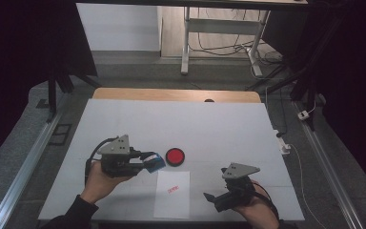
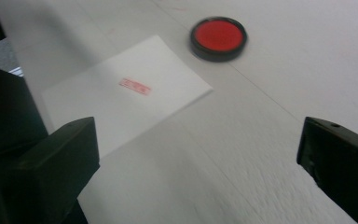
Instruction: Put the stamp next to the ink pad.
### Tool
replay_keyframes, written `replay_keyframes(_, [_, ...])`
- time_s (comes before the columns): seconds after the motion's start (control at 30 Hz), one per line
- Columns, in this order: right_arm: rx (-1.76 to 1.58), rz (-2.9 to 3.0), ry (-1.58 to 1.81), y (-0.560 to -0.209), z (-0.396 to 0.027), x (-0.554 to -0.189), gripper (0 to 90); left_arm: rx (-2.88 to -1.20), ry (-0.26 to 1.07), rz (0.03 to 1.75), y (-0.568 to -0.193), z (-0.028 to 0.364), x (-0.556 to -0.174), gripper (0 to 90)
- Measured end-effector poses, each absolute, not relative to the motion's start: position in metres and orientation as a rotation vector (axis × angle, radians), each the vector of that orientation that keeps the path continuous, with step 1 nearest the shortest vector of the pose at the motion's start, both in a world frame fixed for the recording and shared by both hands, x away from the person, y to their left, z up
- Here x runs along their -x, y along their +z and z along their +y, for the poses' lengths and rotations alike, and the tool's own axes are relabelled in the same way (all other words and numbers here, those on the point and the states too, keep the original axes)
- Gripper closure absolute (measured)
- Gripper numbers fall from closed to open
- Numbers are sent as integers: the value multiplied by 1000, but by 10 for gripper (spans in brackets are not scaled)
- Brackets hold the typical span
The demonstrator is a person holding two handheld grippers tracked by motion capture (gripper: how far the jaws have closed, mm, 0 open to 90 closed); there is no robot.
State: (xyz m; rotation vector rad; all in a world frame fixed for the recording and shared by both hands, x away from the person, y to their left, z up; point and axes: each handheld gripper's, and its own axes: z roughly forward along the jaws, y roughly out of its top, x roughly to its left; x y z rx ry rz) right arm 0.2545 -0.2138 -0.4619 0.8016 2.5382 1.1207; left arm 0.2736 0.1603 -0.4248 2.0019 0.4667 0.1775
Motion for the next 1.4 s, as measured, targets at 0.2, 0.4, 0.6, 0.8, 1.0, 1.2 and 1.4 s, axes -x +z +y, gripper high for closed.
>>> replay_keyframes(0.2, [-898, 2487, 1111, -462, -232, -253, 0, -2019, 205, 496, -426, 165, -276, 692])
replay_keyframes(0.4, [-985, 2452, 1099, -464, -249, -247, 0, -2038, 231, 540, -429, 170, -279, 692])
replay_keyframes(0.6, [-1009, 2430, 1043, -465, -261, -240, 0, -2041, 241, 583, -431, 176, -283, 692])
replay_keyframes(0.8, [-1053, 2399, 1071, -464, -272, -236, 0, -2043, 257, 655, -436, 185, -288, 692])
replay_keyframes(1.0, [-1076, 2377, 1091, -461, -279, -233, 0, -2048, 271, 725, -442, 194, -294, 692])
replay_keyframes(1.2, [-1077, 2370, 1094, -461, -281, -232, 0, -2052, 276, 798, -452, 201, -301, 692])
replay_keyframes(1.4, [-1083, 2372, 1095, -460, -282, -232, 0, -2067, 304, 854, -462, 202, -307, 691])
